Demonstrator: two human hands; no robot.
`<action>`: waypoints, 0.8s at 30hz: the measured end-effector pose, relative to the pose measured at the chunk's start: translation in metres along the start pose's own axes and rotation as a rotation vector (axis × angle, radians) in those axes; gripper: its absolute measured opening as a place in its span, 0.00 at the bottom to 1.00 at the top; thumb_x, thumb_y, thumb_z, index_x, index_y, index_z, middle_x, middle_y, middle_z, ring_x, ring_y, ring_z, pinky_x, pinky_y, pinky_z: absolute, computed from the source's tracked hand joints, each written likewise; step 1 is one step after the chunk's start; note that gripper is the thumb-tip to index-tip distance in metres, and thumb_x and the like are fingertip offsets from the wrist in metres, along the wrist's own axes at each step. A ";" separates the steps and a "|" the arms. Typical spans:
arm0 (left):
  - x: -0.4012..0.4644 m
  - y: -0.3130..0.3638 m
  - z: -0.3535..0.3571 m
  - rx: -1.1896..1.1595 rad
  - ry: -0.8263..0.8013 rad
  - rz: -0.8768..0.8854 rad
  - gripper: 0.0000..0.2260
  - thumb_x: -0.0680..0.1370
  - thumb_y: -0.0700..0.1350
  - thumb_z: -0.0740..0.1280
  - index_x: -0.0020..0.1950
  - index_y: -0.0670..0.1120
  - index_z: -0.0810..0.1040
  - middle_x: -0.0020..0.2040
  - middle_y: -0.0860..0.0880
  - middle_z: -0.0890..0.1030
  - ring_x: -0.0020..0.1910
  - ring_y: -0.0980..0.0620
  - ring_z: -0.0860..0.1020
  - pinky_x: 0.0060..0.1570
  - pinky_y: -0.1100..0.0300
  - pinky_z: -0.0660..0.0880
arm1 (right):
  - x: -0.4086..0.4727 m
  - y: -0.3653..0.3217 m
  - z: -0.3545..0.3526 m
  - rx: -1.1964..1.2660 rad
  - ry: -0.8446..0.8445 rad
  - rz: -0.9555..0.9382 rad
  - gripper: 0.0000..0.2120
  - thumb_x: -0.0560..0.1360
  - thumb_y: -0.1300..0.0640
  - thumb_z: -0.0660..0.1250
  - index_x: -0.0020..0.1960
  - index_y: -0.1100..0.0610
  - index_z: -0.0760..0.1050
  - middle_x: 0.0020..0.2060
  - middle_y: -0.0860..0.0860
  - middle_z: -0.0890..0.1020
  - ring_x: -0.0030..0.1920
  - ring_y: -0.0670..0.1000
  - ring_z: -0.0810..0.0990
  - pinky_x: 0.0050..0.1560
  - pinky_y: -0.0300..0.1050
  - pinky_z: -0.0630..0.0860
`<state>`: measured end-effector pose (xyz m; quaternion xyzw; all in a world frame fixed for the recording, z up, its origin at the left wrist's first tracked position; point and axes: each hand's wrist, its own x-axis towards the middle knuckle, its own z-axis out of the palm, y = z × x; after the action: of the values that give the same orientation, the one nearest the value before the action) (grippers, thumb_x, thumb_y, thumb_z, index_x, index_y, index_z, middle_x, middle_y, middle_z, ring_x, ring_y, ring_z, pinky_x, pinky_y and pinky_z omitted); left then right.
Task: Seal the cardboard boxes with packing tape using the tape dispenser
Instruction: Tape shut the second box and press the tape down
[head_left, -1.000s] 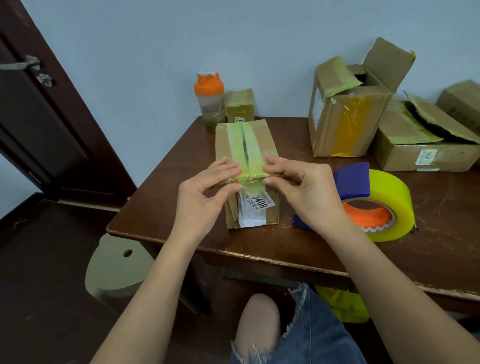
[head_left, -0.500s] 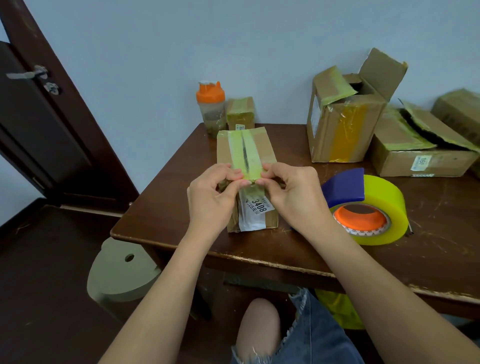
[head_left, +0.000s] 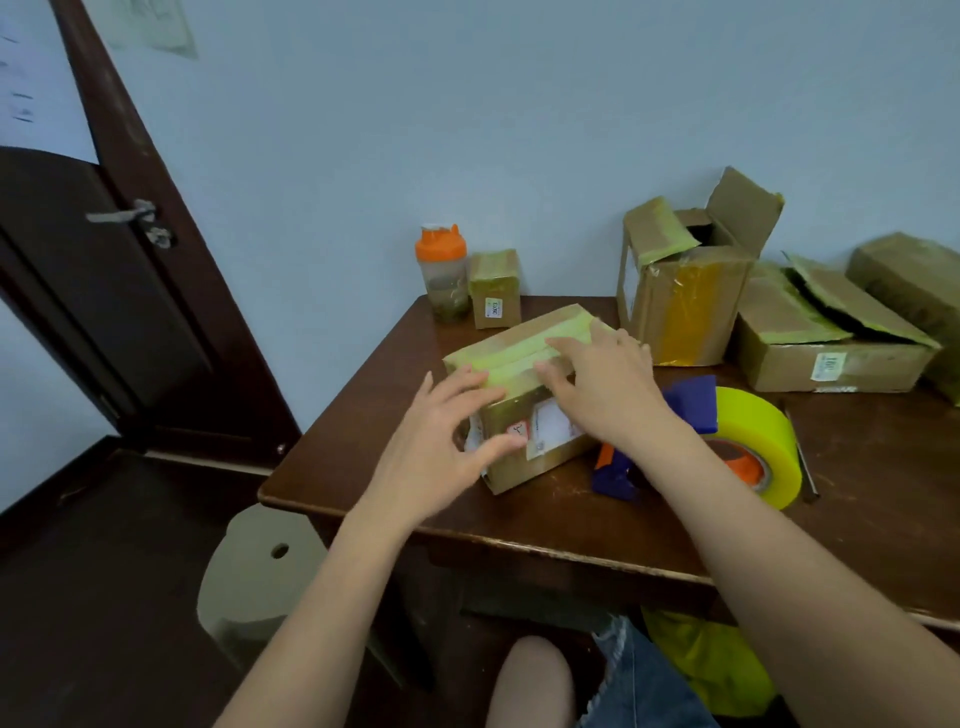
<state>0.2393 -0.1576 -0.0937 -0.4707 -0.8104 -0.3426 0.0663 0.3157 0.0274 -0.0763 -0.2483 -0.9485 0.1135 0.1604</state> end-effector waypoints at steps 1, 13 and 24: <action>0.001 -0.005 0.002 0.069 0.008 0.023 0.20 0.74 0.54 0.71 0.65 0.51 0.78 0.69 0.55 0.74 0.73 0.58 0.66 0.76 0.55 0.49 | 0.000 -0.002 0.002 0.005 -0.072 -0.017 0.23 0.81 0.40 0.51 0.69 0.48 0.71 0.66 0.58 0.72 0.69 0.66 0.63 0.70 0.63 0.58; 0.000 -0.008 0.019 0.029 0.094 -0.139 0.18 0.83 0.53 0.58 0.70 0.48 0.75 0.70 0.50 0.72 0.66 0.60 0.67 0.61 0.64 0.64 | -0.014 0.003 -0.016 0.194 -0.125 -0.120 0.19 0.82 0.59 0.57 0.71 0.57 0.70 0.70 0.55 0.67 0.69 0.56 0.68 0.69 0.49 0.65; 0.004 -0.013 0.023 -0.088 0.294 0.025 0.15 0.76 0.43 0.72 0.63 0.47 0.80 0.62 0.52 0.78 0.64 0.62 0.72 0.64 0.76 0.63 | -0.022 0.005 -0.013 0.147 0.052 -0.260 0.18 0.74 0.55 0.72 0.63 0.50 0.78 0.50 0.46 0.76 0.51 0.49 0.69 0.53 0.43 0.68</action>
<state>0.2311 -0.1444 -0.1158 -0.4279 -0.7704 -0.4419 0.1678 0.3401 0.0221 -0.0713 -0.1137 -0.9574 0.1544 0.2161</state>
